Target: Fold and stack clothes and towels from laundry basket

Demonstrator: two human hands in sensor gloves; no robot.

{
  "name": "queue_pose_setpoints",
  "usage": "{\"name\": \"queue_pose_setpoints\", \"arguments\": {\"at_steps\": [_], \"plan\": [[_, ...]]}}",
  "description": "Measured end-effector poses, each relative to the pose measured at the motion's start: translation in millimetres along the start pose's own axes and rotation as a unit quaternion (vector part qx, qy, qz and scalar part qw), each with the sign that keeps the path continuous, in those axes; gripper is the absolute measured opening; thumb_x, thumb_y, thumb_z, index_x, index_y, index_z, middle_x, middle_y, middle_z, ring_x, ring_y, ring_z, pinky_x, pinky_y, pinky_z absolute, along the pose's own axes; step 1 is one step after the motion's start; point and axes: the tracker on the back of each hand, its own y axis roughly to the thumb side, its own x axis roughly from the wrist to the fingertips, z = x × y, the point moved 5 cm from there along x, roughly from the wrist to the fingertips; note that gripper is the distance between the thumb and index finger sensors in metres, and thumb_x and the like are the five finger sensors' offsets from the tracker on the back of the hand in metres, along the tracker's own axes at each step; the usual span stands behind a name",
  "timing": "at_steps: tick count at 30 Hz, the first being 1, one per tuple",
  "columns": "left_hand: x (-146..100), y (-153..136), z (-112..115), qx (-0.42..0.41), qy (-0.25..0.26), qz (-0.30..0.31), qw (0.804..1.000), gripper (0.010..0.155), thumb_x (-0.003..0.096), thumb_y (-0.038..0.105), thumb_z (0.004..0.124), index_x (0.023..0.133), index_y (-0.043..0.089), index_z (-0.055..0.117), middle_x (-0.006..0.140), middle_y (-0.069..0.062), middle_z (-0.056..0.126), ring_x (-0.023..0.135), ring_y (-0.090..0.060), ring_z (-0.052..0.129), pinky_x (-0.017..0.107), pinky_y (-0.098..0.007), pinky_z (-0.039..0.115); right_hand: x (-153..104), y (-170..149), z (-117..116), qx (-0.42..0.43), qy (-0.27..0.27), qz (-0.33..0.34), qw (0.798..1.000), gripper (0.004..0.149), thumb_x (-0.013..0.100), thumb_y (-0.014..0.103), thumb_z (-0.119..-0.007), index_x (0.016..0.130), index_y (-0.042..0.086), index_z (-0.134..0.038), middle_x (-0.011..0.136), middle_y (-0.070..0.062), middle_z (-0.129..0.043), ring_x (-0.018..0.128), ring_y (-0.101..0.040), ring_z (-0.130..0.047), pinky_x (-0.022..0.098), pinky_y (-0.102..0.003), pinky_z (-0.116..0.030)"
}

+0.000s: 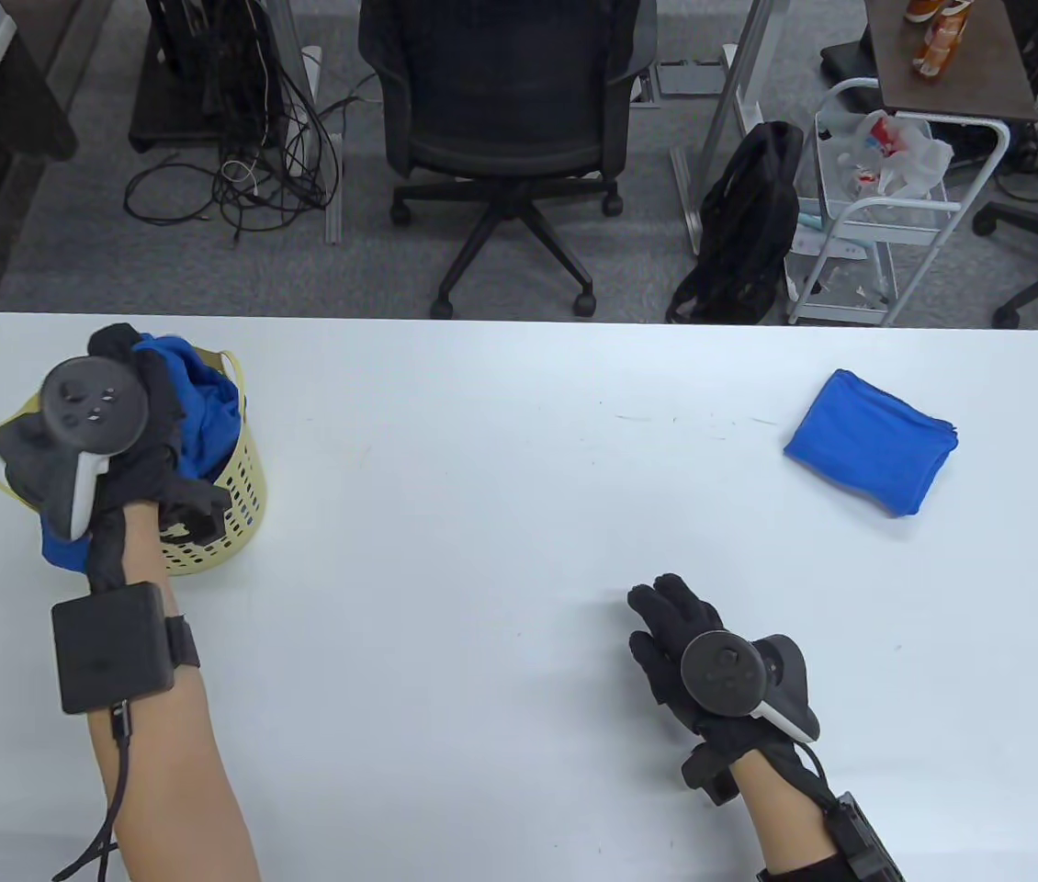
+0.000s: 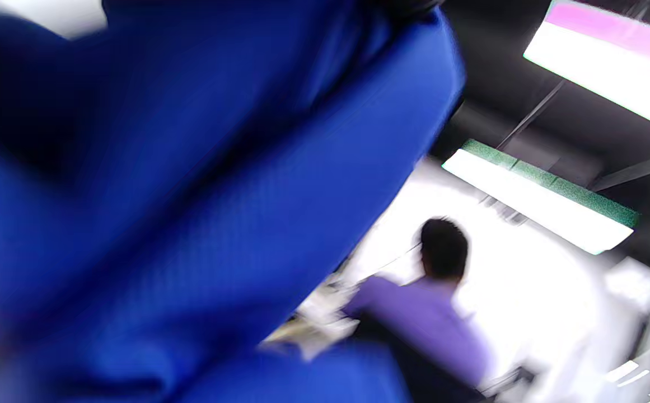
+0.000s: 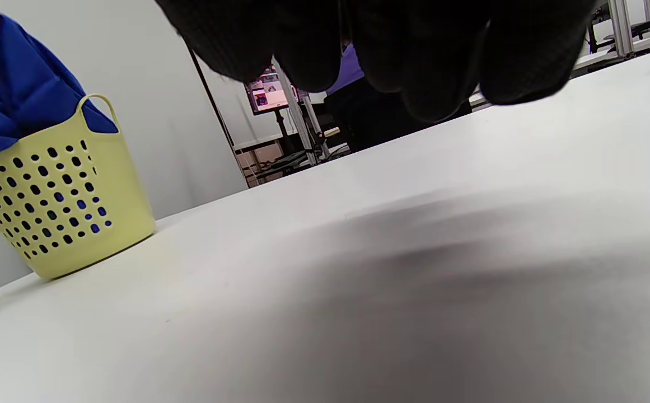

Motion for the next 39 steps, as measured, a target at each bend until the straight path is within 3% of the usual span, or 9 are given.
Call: {"name": "queue_pose_setpoints", "arguments": {"at_steps": [4,7,9,13,16,24,31,34,39], "plan": [[-26,29,-39,0.097,0.026,0.019,0.995,0.057,0.0605,0.062,0.071,0.097,0.018,0.075,0.052,0.009,0.095,0.024,-0.006,0.093,0.041,-0.038,0.092,1,4,-5,-0.004,0.009,0.010,1.000,0.055,0.066,0.030,-0.066,0.113,0.003,-0.058,0.113,-0.035,-0.053,0.093,-0.055,-0.067,0.063,-0.069,-0.066],[-27,7,-6,0.239,-0.168,-0.073,0.954,0.107,0.0516,0.070,0.078,0.125,0.005,0.035,0.105,-0.018,0.080,0.031,-0.002,0.092,0.045,-0.036,0.091,1,12,-8,-0.015,0.014,0.023,1.000,0.056,0.066,0.031,-0.066,0.113,0.003,-0.058,0.114,-0.035,-0.052,0.093,-0.055,-0.068,0.063,-0.069,-0.066],[-33,-19,23,0.294,-0.295,-0.131,0.900,0.124,0.0473,0.067,0.083,0.125,-0.001,0.014,0.118,-0.038,0.059,0.039,-0.004,0.095,0.049,-0.038,0.089,0,16,-7,-0.018,0.011,0.029,0.999,0.056,0.066,0.031,-0.066,0.113,0.003,-0.058,0.114,-0.035,-0.052,0.093,-0.054,-0.067,0.063,-0.069,-0.066],[-43,-62,57,0.363,-0.344,-0.174,0.848,0.110,0.0471,0.057,0.090,0.126,0.016,0.025,0.118,-0.037,0.063,0.041,-0.007,0.097,0.050,-0.041,0.089,0,17,-6,-0.016,0.008,0.030,0.999,0.056,0.066,0.031,-0.066,0.113,0.003,-0.057,0.114,-0.035,-0.052,0.093,-0.055,-0.068,0.063,-0.069,-0.066],[-46,-62,61,0.347,-0.328,-0.156,0.865,0.059,0.0560,0.049,0.084,0.110,0.029,0.071,0.111,-0.022,0.078,0.040,-0.007,0.097,0.051,-0.040,0.089,0,15,-6,-0.018,0.009,0.027,0.999,0.056,0.066,0.031,-0.066,0.113,0.003,-0.058,0.114,-0.035,-0.052,0.093,-0.054,-0.068,0.063,-0.069,-0.066],[-44,-9,36,0.368,-0.233,-0.096,0.895,0.047,0.0618,0.046,0.077,0.106,0.031,0.069,0.101,-0.016,0.089,0.035,-0.002,0.099,0.048,-0.036,0.092,2,11,-6,-0.005,0.009,0.021,1.000,0.055,0.066,0.031,-0.066,0.113,0.004,-0.059,0.114,-0.035,-0.052,0.094,-0.054,-0.067,0.063,-0.069,-0.065],[-92,98,-42,0.206,0.171,0.131,0.955,0.046,0.0651,0.045,0.069,0.106,0.027,0.058,0.102,-0.015,0.082,0.047,-0.002,0.105,0.057,-0.035,0.092,1,5,6,0.017,-0.011,0.014,1.000,0.055,0.066,0.031,-0.066,0.113,0.004,-0.058,0.114,-0.035,-0.051,0.094,-0.054,-0.067,0.063,-0.069,-0.065],[-123,132,-37,0.088,0.151,0.225,0.959,0.048,0.0649,0.045,0.067,0.108,0.030,0.053,0.112,-0.013,0.071,0.071,-0.011,0.103,0.070,-0.042,0.082,1,-6,15,0.057,-0.025,0.000,0.998,0.056,0.066,0.032,-0.066,0.113,0.003,-0.057,0.114,-0.035,-0.050,0.094,-0.054,-0.067,0.063,-0.069,-0.065],[-168,147,54,-0.090,-0.064,0.257,0.960,0.047,0.0647,0.046,0.066,0.108,0.030,0.054,0.118,-0.014,0.064,0.090,-0.025,0.095,0.074,-0.052,0.073,-2,-26,30,0.276,-0.024,0.006,0.961,0.084,0.065,0.049,-0.063,0.120,-0.003,-0.026,0.116,-0.042,-0.036,0.096,-0.061,-0.061,0.062,-0.073,-0.063]]}}
